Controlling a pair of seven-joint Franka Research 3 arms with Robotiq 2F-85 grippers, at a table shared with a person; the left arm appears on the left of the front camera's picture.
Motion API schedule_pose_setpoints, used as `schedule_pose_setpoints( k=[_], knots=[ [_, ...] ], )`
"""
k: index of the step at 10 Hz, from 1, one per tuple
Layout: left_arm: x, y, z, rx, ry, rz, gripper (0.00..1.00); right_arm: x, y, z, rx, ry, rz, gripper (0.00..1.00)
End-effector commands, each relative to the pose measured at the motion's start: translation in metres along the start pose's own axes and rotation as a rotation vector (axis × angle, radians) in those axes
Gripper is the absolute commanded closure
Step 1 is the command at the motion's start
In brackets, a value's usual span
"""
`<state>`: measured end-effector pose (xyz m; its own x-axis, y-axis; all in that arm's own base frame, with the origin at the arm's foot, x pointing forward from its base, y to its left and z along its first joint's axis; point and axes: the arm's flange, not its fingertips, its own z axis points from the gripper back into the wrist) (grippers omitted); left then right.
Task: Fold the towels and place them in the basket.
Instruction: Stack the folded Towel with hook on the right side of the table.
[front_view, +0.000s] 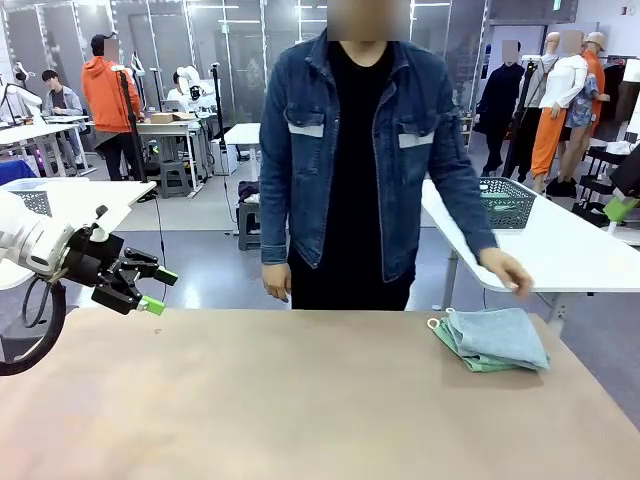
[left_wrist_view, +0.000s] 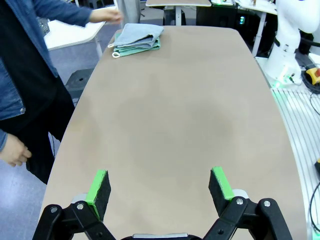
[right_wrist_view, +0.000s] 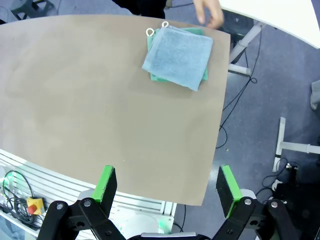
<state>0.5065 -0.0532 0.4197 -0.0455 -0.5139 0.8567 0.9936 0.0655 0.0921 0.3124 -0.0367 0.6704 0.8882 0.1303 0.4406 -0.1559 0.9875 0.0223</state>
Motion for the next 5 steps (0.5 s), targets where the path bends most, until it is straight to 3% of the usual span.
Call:
schedule_pose_setpoints(
  k=[1,5],
  knots=[
    [0.0030,-0.0009,0.0006,0.009,0.006,0.013,0.00,0.0018,-0.0012,0.0003,-0.003,0.013,-0.005,0.00],
    [0.0030,-0.0009,0.0006,0.009,0.006,0.013,0.00,0.0018,-0.0012,0.0003,-0.003,0.013,-0.005,0.00]
  ],
)
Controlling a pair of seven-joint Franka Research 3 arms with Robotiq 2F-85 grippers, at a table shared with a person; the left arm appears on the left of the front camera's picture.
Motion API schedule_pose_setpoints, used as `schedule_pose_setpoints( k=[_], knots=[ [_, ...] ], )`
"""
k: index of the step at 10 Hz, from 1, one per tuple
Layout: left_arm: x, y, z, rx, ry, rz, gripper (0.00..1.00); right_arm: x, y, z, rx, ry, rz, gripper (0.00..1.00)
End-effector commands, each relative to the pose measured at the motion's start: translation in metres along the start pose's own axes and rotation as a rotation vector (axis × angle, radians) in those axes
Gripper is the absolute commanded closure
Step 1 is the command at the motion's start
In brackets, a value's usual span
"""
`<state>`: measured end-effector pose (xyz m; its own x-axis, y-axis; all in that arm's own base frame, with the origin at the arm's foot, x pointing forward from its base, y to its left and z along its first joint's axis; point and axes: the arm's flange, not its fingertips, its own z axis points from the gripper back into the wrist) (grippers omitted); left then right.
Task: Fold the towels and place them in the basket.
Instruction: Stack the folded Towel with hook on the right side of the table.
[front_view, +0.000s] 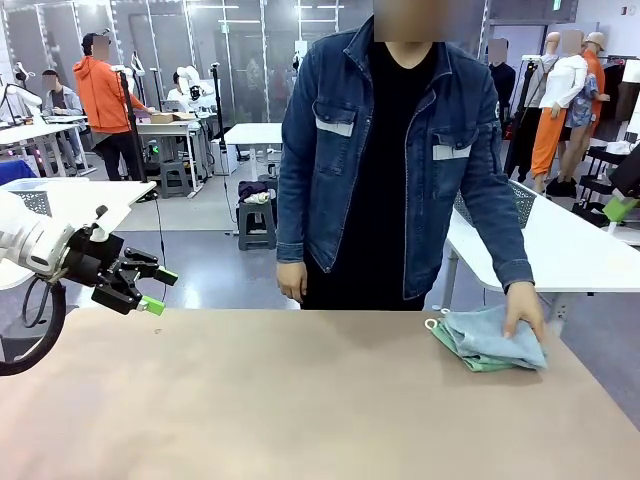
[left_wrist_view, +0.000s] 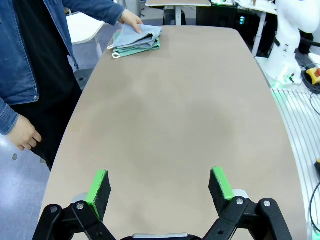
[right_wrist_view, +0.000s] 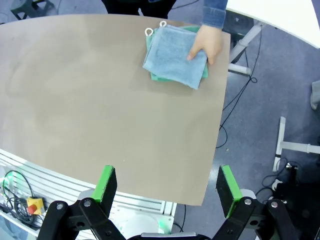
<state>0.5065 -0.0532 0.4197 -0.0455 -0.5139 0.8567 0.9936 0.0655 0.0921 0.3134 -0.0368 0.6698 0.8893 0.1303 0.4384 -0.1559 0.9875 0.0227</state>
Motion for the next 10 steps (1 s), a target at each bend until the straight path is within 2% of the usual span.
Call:
schedule_pose_setpoints(
  k=[1,10],
  knots=[
    [0.0030,-0.0009,0.0006,0.009,0.006,0.013,0.00,0.0012,-0.0010,0.0013,-0.004,0.010,-0.005,0.00],
    [0.0030,-0.0009,0.0006,0.009,0.006,0.013,0.00,0.0012,-0.0010,0.0013,-0.004,0.010,-0.005,0.00]
  ],
)
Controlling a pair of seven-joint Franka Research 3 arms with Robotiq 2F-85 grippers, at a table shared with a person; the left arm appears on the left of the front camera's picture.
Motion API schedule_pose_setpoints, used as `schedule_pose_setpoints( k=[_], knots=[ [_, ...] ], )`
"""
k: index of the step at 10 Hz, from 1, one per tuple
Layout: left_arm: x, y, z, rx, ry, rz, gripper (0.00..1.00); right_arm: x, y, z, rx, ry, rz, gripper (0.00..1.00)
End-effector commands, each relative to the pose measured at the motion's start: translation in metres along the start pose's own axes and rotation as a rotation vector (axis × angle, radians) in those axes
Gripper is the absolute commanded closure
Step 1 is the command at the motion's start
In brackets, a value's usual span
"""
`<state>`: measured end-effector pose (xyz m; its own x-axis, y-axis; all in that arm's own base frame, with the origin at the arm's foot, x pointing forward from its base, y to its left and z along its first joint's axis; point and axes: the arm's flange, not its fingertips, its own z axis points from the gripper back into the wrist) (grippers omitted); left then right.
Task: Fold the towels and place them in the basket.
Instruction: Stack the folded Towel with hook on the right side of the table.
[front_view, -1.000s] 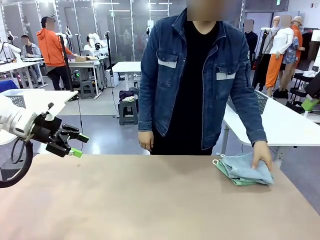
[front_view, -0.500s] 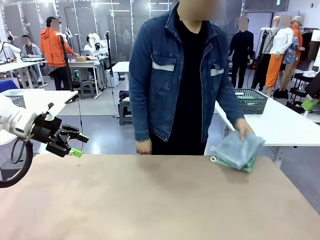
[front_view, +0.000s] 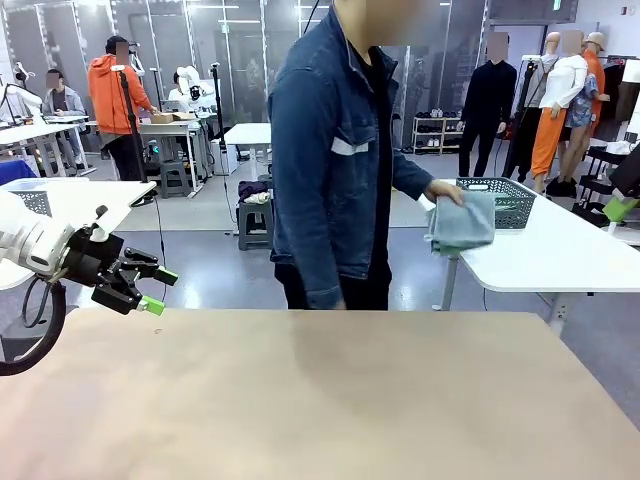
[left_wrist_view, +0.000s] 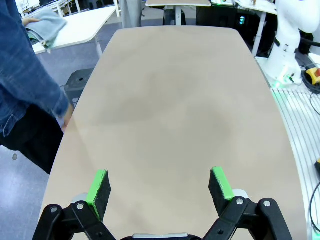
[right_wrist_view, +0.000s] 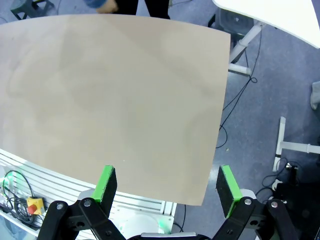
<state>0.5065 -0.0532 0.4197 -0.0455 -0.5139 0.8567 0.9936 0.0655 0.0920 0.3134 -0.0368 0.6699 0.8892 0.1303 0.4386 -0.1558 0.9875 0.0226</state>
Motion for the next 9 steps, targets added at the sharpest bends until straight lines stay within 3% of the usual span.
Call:
schedule_pose_setpoints(
  k=[1,9],
  knots=[
    [0.0030,-0.0009,0.0006,0.009,0.006,0.013,0.00,0.0011,-0.0010,0.0012,-0.003,0.011,-0.005,0.00],
    [0.0030,-0.0009,0.0006,0.009,0.006,0.013,0.00,0.0011,-0.0010,0.0012,-0.003,0.011,-0.005,0.00]
  ],
)
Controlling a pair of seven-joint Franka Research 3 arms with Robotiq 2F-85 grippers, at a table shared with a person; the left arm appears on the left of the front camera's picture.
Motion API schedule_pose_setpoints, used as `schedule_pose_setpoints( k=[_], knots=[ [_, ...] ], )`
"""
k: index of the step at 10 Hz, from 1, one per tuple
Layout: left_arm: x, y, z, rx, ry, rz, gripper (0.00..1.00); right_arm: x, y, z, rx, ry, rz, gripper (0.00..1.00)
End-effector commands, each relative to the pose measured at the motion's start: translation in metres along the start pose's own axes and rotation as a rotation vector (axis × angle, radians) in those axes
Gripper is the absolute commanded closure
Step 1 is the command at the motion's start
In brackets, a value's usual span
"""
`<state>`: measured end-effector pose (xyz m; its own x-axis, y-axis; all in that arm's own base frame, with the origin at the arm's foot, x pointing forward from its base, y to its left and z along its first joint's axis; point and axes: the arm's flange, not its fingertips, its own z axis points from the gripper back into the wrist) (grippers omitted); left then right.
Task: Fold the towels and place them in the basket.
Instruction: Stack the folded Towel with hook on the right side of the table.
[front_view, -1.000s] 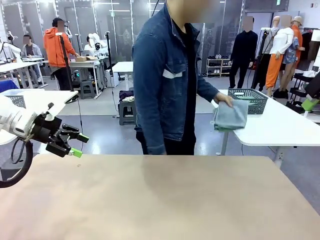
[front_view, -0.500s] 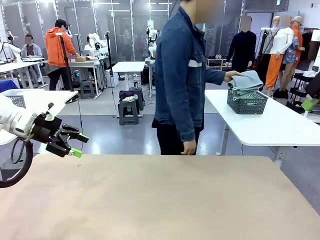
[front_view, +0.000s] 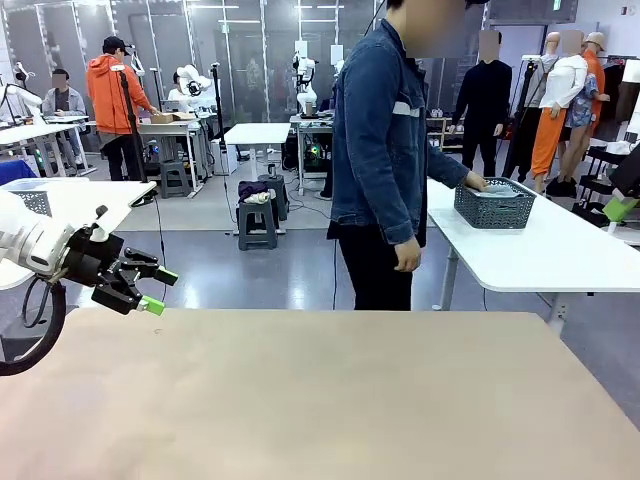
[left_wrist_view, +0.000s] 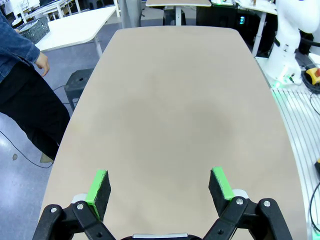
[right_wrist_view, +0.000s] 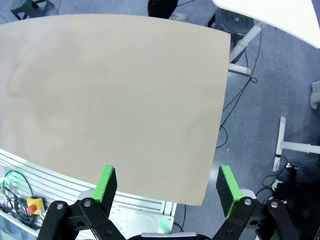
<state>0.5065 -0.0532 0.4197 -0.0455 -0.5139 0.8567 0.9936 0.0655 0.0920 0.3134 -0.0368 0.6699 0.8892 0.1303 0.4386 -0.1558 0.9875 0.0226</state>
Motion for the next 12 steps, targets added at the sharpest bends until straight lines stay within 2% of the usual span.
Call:
schedule_pose_setpoints(
  k=[1,12],
  knots=[
    [0.0030,-0.0009,0.0006,0.009,0.006,0.013,0.00,0.0011,-0.0010,0.0012,-0.003,0.011,-0.005,0.00],
    [0.0030,-0.0009,0.0006,0.009,0.006,0.013,0.00,0.0011,-0.0010,0.0012,-0.003,0.011,-0.005,0.00]
  ],
)
